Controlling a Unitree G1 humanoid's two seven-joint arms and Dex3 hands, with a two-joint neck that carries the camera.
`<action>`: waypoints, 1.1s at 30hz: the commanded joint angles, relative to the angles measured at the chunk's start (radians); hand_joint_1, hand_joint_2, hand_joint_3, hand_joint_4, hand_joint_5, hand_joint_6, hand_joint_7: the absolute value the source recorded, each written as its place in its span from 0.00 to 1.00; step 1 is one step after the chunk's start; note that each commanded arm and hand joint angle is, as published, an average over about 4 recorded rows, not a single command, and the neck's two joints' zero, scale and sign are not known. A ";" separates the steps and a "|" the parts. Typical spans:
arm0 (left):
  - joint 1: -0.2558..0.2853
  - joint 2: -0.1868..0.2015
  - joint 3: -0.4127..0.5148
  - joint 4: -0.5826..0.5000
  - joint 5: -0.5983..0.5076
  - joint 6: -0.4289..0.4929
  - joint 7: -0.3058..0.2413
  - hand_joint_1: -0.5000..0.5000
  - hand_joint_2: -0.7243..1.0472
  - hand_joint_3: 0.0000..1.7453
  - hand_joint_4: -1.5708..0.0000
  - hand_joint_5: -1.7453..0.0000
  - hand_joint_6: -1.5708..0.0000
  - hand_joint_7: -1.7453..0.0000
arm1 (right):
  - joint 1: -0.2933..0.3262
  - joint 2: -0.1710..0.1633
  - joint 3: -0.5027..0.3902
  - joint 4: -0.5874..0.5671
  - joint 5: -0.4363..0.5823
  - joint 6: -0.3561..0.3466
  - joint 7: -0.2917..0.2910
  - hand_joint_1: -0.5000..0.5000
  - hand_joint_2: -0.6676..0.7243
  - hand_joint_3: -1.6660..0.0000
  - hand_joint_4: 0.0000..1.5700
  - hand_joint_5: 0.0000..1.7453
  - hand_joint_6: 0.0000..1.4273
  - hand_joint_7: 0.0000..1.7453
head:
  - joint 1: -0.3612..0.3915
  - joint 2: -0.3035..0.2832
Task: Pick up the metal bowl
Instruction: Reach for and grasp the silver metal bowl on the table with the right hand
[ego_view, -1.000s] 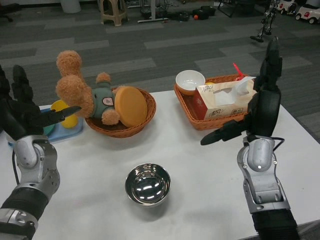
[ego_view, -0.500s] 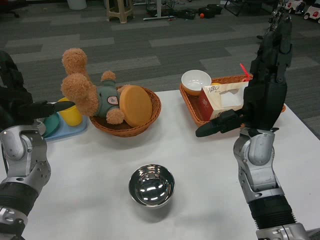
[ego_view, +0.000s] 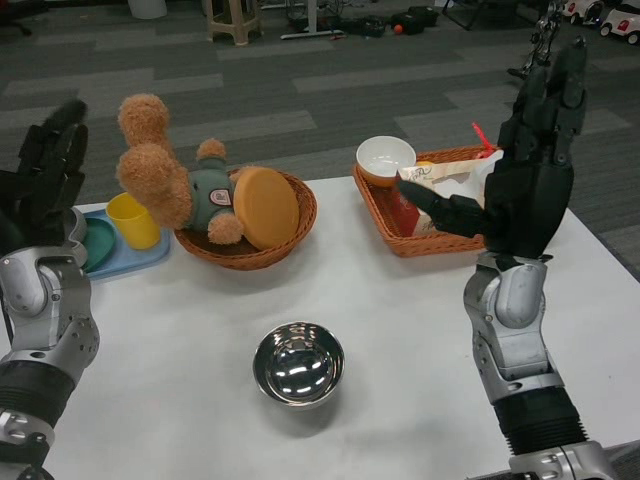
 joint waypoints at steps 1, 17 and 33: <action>0.001 0.004 0.029 -0.002 0.035 0.003 -0.001 0.13 1.00 0.01 0.02 0.03 0.30 0.96 | -0.004 -0.007 0.000 0.003 -0.001 -0.016 -0.001 0.04 0.05 0.50 0.55 0.06 0.18 0.06 | 0.000 0.000; 0.007 0.004 0.032 -0.002 0.045 0.012 -0.003 0.64 0.98 0.03 0.02 0.00 0.26 0.96 | -0.004 -0.007 0.008 0.008 0.022 -0.012 0.000 0.04 0.50 0.60 0.80 0.28 0.95 0.91 | -0.008 -0.007; 0.010 0.008 0.051 -0.005 0.039 0.093 -0.114 0.81 0.70 0.05 0.00 0.00 0.12 0.36 | -0.001 -0.031 0.050 0.015 0.101 0.013 0.021 0.15 0.52 0.57 0.88 0.56 0.96 0.82 | -0.016 -0.025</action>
